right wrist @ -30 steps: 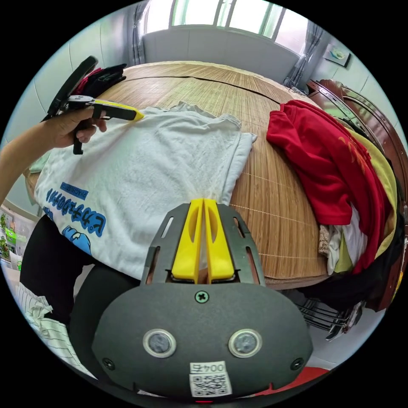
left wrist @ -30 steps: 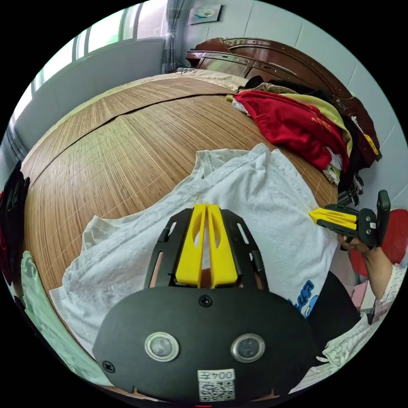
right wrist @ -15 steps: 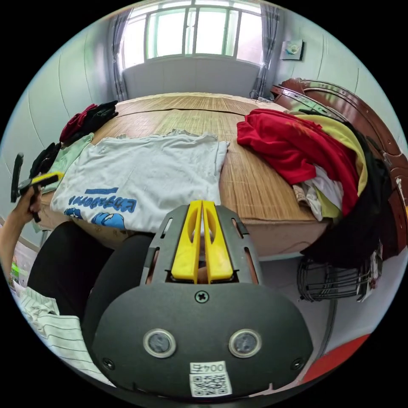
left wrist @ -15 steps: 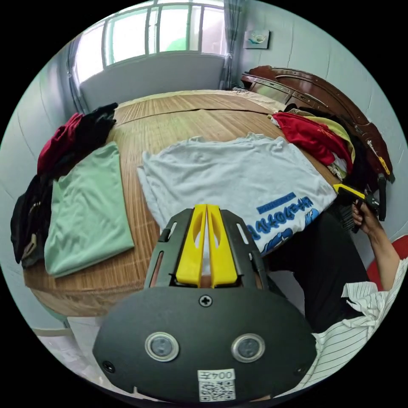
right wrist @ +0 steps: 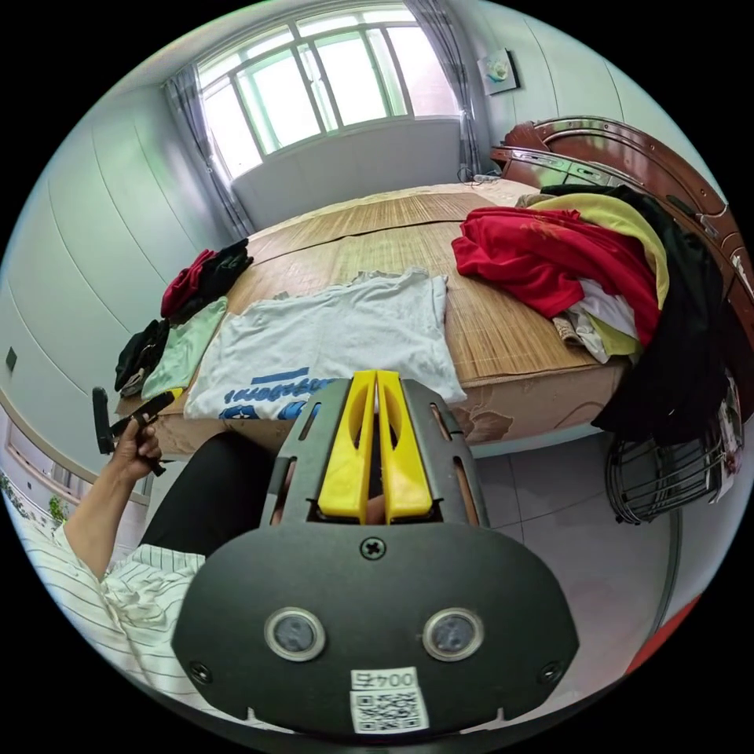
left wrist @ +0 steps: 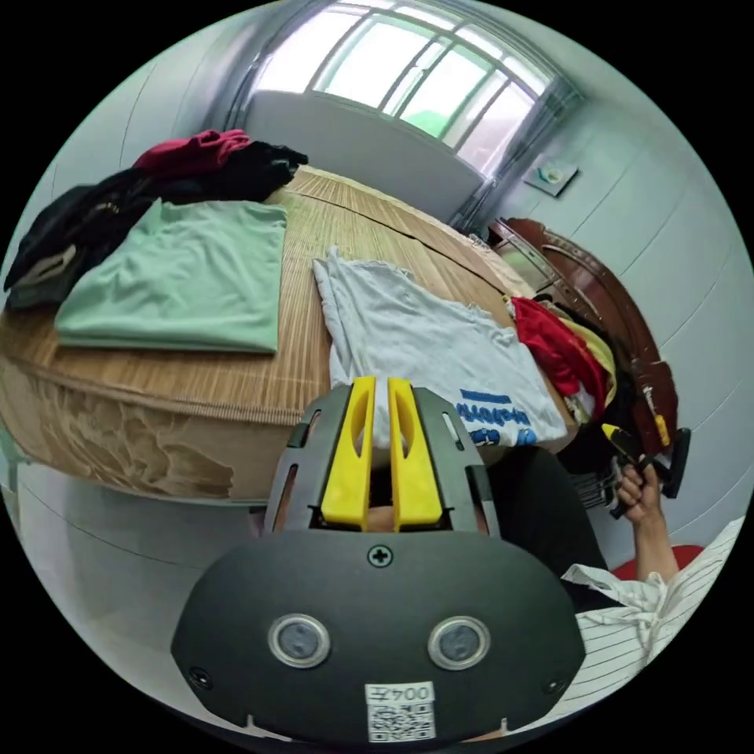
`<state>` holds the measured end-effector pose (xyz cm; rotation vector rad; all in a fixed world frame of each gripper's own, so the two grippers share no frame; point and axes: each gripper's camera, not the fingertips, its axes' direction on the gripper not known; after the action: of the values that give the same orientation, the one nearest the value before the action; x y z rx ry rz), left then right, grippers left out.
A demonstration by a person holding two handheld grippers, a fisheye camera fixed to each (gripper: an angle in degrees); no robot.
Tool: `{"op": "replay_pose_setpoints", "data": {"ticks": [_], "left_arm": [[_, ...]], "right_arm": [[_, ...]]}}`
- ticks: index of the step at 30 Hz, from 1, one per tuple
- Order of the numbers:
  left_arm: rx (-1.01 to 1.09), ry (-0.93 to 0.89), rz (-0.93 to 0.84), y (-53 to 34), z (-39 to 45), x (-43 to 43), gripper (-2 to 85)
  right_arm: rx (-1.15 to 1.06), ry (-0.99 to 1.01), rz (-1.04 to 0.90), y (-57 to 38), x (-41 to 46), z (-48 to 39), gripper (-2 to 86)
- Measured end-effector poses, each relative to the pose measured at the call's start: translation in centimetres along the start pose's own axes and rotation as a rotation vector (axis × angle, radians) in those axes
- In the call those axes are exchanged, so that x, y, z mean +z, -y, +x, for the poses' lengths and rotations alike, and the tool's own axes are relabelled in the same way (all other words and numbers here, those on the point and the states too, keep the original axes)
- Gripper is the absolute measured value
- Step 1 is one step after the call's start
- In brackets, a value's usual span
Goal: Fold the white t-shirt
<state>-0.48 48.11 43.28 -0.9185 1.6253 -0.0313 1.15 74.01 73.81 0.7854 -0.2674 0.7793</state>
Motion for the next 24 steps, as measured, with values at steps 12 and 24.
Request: {"op": "replay_pose_setpoints", "data": {"ticks": [12,24], "left_arm": [[-0.041,0.004,0.070,-3.5,-1.1,-1.6,2.4],[-0.012,0.063,-0.009,-2.2,-1.8,1.6,1.8]], "right_arm": [[-0.013,0.045,-0.064,13.9,7.3,7.1,-0.3],[-0.265,-0.042,-0.310,35.6,28.5,6.6,4.5]]}}
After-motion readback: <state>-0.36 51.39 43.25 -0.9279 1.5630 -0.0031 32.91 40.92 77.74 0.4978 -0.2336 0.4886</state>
